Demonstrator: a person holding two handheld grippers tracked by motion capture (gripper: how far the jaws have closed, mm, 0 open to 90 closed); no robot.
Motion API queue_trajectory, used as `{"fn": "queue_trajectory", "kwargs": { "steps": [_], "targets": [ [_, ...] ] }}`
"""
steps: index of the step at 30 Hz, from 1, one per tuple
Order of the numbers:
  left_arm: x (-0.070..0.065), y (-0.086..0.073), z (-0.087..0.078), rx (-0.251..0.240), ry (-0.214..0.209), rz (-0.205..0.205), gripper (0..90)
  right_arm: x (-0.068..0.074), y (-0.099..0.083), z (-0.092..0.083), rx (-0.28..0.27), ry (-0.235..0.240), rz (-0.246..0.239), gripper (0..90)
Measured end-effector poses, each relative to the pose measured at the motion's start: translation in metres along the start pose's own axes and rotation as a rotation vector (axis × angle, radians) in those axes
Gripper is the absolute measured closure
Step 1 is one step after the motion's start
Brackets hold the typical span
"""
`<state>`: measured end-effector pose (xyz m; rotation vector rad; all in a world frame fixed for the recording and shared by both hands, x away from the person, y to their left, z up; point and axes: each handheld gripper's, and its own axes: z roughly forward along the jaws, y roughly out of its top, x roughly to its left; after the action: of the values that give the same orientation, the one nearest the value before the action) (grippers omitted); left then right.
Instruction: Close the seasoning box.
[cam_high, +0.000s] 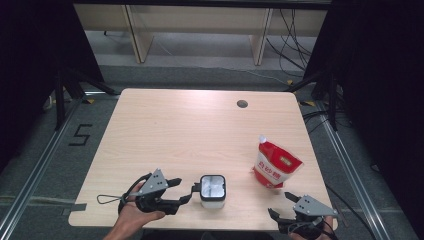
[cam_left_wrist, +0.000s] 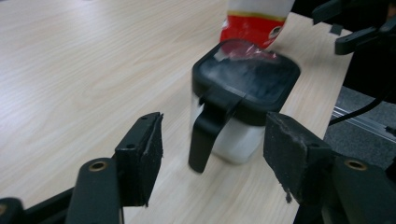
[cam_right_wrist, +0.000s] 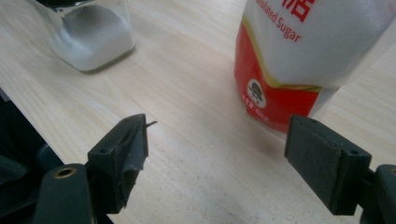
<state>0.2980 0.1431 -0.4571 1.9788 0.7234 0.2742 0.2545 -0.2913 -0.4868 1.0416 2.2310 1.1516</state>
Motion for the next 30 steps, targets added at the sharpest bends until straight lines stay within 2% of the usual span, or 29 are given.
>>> {"fn": "queue_trajectory", "kwargs": {
  "steps": [2, 3, 5, 6, 8, 12, 13, 14, 18, 19, 20, 22, 25, 27, 28, 29, 30],
  "targets": [
    [0.003, -0.006, -0.004, 0.004, 0.003, -0.009, 34.9, -0.001, 0.000, 0.001, -0.004, 0.010, -0.007, 22.4],
    [0.003, -0.009, -0.005, 0.009, 0.009, -0.008, 34.0, 0.000, 0.000, 0.000, -0.002, -0.003, -0.006, 22.3],
    [0.005, -0.013, -0.008, 0.026, 0.021, 0.024, 32.8, 0.000, 0.000, 0.000, -0.003, 0.002, -0.011, 22.3],
    [0.004, -0.016, -0.009, 0.030, 0.021, -0.003, 31.3, 0.000, 0.000, 0.000, -0.002, 0.002, -0.011, 22.2],
    [0.003, -0.025, -0.010, 0.064, 0.014, -0.010, 26.4, -0.001, 0.000, 0.001, 0.005, 0.004, -0.021, 22.2],
    [0.002, -0.034, -0.010, 0.074, 0.023, -0.010, 23.9, -0.001, 0.000, 0.002, 0.001, -0.008, -0.042, 21.7],
    [0.003, -0.036, -0.010, 0.090, 0.024, -0.003, 23.0, -0.001, 0.000, 0.002, 0.002, -0.007, -0.040, 21.6],
    [0.002, -0.042, -0.010, 0.098, 0.036, -0.014, 22.0, -0.001, -0.001, 0.002, 0.021, 0.009, -0.029, 21.4],
    [0.001, -0.049, -0.010, 0.133, 0.049, 0.002, 19.7, 0.001, -0.001, 0.001, 0.024, -0.013, -0.015, 21.1],
    [0.002, -0.051, -0.010, 0.144, 0.049, 0.014, 19.1, 0.000, -0.001, 0.002, 0.031, -0.002, -0.013, 21.1],
    [0.002, -0.054, -0.009, 0.157, 0.052, 0.008, 18.3, 0.000, -0.001, 0.002, 0.029, 0.002, -0.015, 21.0],
    [0.001, -0.054, -0.010, 0.161, 0.042, 0.000, 17.4, 0.000, -0.001, 0.002, 0.030, 0.003, -0.015, 20.9],
    [0.000, -0.057, -0.009, 0.158, 0.052, 0.000, 17.2, 0.000, -0.002, 0.003, 0.031, 0.003, -0.019, 19.5],
    [0.000, -0.058, -0.010, 0.146, 0.073, -0.009, 17.2, -0.001, -0.002, 0.003, 0.027, 0.000, -0.029, 18.8],
    [0.002, -0.058, -0.011, 0.159, 0.086, 0.002, 17.8, -0.001, -0.002, 0.004, 0.032, 0.010, -0.032, 18.3],
    [0.002, -0.059, -0.012, 0.158, 0.079, 0.003, 18.6, -0.001, -0.002, 0.004, 0.033, 0.009, -0.037, 17.9],
    [0.002, -0.060, -0.012, 0.152, 0.086, -0.014, 18.5, 0.001, -0.003, 0.004, 0.046, 0.000, -0.011, 17.8]
  ]
}}
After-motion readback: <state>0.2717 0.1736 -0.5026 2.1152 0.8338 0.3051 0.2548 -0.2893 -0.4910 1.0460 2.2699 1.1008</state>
